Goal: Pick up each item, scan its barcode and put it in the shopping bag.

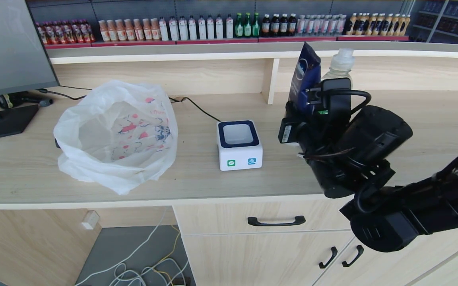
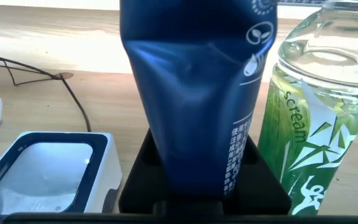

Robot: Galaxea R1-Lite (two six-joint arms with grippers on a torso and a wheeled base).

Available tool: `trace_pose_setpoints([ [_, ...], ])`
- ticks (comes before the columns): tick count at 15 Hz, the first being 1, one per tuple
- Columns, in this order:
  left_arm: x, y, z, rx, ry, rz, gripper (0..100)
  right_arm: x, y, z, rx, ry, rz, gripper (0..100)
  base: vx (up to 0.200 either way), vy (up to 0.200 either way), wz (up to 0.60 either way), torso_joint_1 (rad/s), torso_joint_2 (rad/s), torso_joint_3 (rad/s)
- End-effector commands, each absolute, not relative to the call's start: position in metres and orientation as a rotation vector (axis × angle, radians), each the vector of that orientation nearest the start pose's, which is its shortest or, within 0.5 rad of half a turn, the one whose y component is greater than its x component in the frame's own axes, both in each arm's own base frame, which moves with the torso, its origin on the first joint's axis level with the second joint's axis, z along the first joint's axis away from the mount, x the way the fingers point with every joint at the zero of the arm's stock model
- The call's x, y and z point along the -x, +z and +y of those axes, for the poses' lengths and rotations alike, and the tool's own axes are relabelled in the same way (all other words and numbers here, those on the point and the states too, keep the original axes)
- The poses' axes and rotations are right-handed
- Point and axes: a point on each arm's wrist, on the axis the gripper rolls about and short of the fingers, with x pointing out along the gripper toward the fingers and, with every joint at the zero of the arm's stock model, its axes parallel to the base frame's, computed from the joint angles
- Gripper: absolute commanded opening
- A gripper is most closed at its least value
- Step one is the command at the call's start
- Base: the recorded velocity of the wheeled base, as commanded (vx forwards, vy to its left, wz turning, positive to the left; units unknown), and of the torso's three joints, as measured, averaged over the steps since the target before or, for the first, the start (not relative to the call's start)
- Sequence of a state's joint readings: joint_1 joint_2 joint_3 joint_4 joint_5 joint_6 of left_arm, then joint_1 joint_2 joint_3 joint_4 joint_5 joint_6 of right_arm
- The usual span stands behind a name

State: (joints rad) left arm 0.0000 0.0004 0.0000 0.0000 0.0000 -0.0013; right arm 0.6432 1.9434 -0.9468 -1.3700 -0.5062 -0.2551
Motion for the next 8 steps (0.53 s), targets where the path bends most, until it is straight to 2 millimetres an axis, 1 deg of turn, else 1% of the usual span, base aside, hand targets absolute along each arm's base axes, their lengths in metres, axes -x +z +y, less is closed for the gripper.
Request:
trace_pose_setpoints([
  [1, 0.023, 0.075, 0.000, 0.002, 0.000, 0.000, 100, -0.258, 0.229, 0.200, 0.044, 0.135, -0.356, 0, 0.000, 0.000, 0.00, 0.000, 0.00, 0.000],
  [4, 0.023, 0.075, 0.000, 0.002, 0.000, 0.000, 100, -0.218, 0.227, 0.180, 0.101, 0.151, -0.388, 0, 0.000, 0.000, 0.00, 0.000, 0.00, 0.000],
  [5, 0.023, 0.075, 0.000, 0.002, -0.002, 0.000, 100, -0.209, 0.226, 0.178, 0.093, 0.166, -0.399, 0, 0.000, 0.000, 0.00, 0.000, 0.00, 0.000],
  [6, 0.023, 0.075, 0.000, 0.002, 0.000, 0.000, 100, -0.195, 0.220, 0.173, 0.089, 0.190, -0.394, 0, 0.000, 0.000, 0.00, 0.000, 0.00, 0.000],
  [8, 0.023, 0.075, 0.000, 0.002, -0.002, 0.000, 100, -0.180, 0.211, 0.159, 0.106, 0.197, -0.372, 0, 0.000, 0.000, 0.00, 0.000, 0.00, 0.000],
])
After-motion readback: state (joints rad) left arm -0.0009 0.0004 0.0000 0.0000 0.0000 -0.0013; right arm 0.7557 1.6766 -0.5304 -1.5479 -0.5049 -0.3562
